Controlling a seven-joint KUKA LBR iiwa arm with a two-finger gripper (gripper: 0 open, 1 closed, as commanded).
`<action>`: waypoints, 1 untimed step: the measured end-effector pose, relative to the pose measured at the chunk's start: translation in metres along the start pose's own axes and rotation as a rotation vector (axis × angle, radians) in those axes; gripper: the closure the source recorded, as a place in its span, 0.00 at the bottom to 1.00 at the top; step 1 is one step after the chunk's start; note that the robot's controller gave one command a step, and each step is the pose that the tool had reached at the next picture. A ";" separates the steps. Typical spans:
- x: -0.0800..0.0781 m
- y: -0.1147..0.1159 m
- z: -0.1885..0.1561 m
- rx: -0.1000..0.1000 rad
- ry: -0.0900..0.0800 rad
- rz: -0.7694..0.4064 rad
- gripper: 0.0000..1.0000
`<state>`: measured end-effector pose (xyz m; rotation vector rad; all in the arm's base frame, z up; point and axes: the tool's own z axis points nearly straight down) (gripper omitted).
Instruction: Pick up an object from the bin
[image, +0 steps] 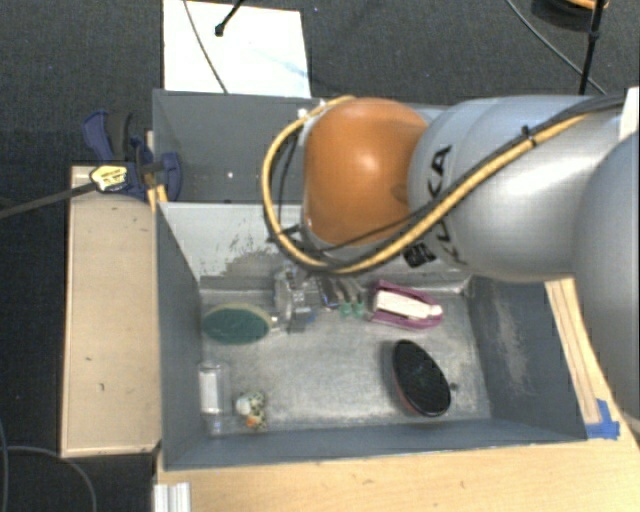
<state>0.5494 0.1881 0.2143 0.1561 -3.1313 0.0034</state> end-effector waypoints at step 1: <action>-0.018 0.014 0.064 -0.002 -0.003 0.079 1.00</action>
Offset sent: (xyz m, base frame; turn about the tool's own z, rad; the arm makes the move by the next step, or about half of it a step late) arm 0.0161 0.0151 -0.0604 0.0801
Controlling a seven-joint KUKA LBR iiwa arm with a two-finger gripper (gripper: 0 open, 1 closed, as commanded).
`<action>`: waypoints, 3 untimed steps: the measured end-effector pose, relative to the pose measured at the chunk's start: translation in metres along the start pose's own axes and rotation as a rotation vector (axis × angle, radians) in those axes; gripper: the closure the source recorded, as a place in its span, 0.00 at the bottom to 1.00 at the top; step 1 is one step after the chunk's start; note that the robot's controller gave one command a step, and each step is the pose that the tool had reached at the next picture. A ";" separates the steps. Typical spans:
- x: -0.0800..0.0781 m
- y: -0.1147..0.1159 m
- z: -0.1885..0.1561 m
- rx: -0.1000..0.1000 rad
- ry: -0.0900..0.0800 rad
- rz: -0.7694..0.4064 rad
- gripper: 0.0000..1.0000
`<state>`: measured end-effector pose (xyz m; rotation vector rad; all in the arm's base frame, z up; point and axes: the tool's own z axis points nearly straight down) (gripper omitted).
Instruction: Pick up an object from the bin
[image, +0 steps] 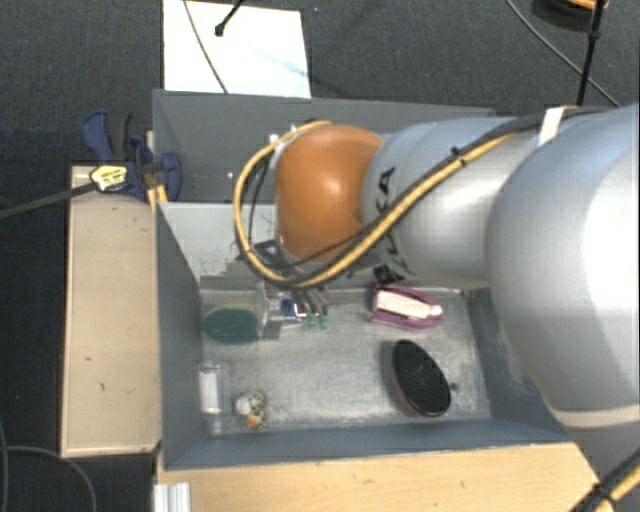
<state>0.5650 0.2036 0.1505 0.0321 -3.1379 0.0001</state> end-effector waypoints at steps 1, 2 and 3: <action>-0.006 0.008 -0.148 -0.005 -0.016 -0.001 1.00; 0.039 -0.047 -0.053 0.001 -0.001 -0.227 1.00; 0.028 -0.023 0.015 0.000 -0.002 -0.051 1.00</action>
Offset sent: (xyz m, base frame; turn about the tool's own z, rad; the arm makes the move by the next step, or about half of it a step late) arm 0.0039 0.0072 0.1416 0.0039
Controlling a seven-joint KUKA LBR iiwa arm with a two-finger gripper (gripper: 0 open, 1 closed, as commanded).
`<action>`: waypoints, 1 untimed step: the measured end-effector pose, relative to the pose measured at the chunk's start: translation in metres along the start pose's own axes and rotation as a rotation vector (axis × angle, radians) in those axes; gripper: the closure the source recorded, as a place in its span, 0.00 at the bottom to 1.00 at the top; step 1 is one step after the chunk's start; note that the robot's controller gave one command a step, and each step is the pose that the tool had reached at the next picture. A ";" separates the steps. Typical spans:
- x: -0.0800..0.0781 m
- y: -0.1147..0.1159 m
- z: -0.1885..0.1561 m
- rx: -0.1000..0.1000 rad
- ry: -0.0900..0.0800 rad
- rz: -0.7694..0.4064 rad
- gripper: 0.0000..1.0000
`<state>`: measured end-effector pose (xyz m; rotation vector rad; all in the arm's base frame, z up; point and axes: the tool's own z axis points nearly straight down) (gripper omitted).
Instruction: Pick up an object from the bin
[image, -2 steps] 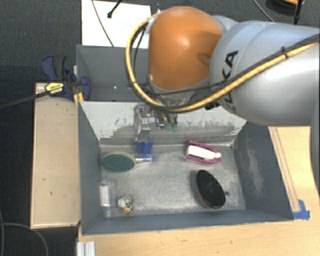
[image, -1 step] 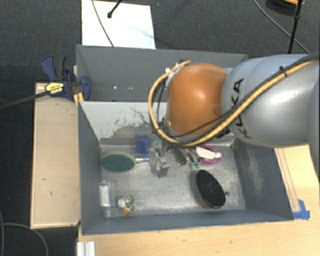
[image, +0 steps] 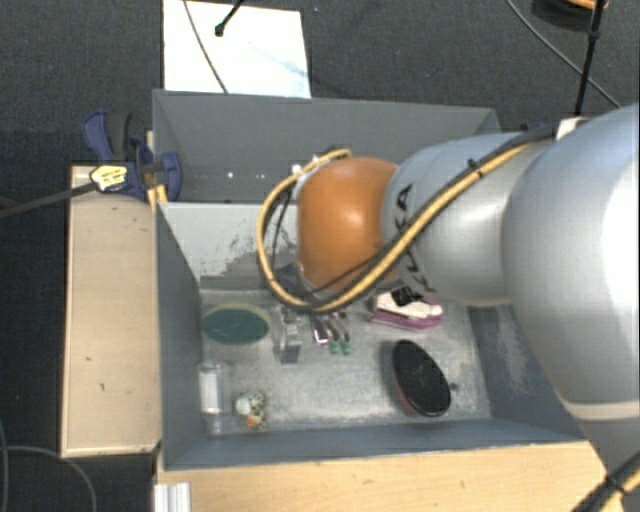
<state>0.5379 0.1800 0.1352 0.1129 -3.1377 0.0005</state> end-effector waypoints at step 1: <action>-0.001 0.000 -0.002 -0.001 -0.003 0.001 0.00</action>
Offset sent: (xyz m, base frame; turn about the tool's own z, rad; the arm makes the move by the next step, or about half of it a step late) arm 0.0000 0.0000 0.0000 0.0000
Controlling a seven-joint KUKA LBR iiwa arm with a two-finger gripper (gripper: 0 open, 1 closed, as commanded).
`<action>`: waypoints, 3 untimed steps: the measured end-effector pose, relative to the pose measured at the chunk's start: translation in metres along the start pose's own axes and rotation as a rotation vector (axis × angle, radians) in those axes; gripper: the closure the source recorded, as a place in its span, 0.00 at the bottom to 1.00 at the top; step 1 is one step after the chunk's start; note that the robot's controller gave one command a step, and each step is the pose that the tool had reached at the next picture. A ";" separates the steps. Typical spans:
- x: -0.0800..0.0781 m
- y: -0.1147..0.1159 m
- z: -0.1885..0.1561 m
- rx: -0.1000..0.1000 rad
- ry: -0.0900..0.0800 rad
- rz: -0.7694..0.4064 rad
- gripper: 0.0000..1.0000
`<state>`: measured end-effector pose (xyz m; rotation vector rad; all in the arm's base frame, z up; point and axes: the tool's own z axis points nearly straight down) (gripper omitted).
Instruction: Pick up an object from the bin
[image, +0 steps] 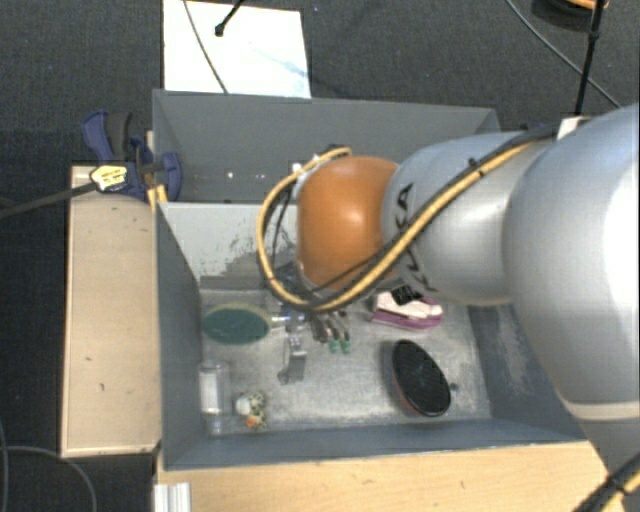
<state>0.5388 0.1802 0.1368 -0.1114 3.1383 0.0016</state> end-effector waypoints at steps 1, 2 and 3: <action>-0.054 0.031 0.069 -0.001 -0.001 0.133 0.00; -0.054 0.030 0.067 -0.001 -0.002 0.133 1.00; -0.038 0.033 -0.106 -0.002 -0.010 0.052 1.00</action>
Offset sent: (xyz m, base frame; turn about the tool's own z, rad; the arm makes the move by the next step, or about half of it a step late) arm 0.0513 0.0335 -0.0668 0.1334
